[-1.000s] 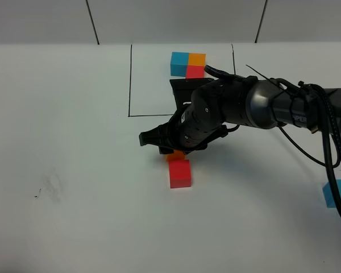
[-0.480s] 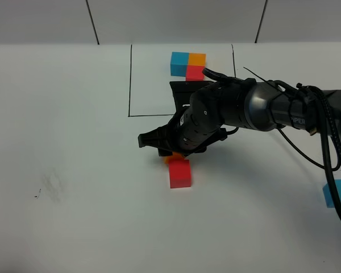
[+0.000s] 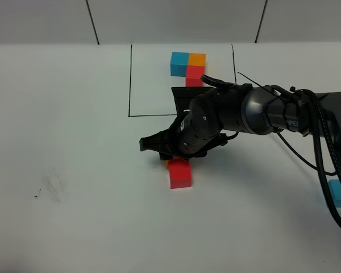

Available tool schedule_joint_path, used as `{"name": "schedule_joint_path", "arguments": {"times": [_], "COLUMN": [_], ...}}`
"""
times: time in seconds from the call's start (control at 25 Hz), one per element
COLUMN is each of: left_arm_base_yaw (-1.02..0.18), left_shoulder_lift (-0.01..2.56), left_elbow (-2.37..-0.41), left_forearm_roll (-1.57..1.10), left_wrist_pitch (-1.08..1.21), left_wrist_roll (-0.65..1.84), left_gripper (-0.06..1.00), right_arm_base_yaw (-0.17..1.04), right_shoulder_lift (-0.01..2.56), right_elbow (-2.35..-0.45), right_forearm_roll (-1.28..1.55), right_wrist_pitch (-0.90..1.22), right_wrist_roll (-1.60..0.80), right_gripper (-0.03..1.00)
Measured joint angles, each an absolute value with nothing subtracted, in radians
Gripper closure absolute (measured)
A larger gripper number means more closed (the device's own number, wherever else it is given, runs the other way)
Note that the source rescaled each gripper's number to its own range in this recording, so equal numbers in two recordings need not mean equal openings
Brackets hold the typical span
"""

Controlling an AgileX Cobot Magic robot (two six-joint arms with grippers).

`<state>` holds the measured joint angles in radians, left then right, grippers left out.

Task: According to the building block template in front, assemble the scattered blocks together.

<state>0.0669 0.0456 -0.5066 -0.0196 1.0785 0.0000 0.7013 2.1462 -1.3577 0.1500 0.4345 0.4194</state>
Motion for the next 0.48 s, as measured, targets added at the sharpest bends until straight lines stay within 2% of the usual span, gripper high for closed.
{"name": "schedule_joint_path", "arguments": {"times": [0.48], "left_arm_base_yaw": [0.067], "left_shoulder_lift": [0.046], "left_elbow": [-0.507], "left_forearm_roll": [-0.02], "left_wrist_pitch": [1.079], "left_wrist_roll": [0.0], "left_gripper": [0.94], "right_arm_base_yaw": [0.701], "right_shoulder_lift": [2.15], "right_elbow": [-1.354], "right_forearm_roll": [0.129], "right_wrist_pitch": [0.412], "right_wrist_roll": [0.47], "right_gripper": [0.54]}}
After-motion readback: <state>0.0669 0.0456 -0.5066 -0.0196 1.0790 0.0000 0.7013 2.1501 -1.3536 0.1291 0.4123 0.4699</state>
